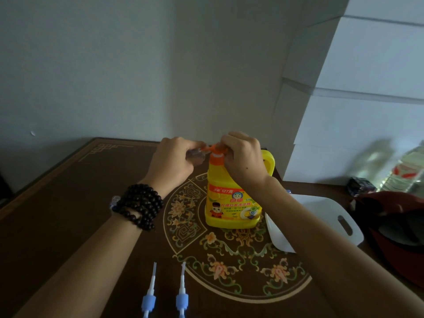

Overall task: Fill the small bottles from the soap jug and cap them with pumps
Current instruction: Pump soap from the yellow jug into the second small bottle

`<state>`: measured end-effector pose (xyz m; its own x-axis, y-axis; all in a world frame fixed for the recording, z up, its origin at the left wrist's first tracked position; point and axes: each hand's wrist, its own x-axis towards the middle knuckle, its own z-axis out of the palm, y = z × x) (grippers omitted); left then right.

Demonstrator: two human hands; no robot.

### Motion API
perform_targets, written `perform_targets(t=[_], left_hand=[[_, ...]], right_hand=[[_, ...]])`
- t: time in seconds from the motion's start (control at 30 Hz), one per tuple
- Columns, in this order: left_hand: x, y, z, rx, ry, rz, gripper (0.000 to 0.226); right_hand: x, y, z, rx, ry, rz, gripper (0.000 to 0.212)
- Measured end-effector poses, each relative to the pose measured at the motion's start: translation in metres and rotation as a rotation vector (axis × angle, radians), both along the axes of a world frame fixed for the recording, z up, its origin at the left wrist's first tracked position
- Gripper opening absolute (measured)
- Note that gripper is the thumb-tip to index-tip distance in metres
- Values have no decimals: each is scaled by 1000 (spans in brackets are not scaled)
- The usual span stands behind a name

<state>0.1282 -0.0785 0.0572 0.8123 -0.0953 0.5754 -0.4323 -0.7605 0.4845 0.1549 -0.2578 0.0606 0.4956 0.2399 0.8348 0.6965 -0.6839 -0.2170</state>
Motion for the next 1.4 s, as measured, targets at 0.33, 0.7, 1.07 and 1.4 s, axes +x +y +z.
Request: perform_targets(t=[0.33, 0.7, 1.07, 1.4], left_hand=[[-3, 1, 23, 23, -6, -17, 28], [-2, -2, 0, -3, -45, -8, 27], [-7, -2, 18, 57, -91, -10, 25], [-5, -4, -1, 58, -126, -10, 26]], right_hand=[[-11, -6, 21, -116, -30, -3, 17], [-10, 1, -12, 0, -61, -64, 16], [-15, 0, 13, -27, -26, -45, 20], [-13, 2, -13, -7, -80, -70, 18]])
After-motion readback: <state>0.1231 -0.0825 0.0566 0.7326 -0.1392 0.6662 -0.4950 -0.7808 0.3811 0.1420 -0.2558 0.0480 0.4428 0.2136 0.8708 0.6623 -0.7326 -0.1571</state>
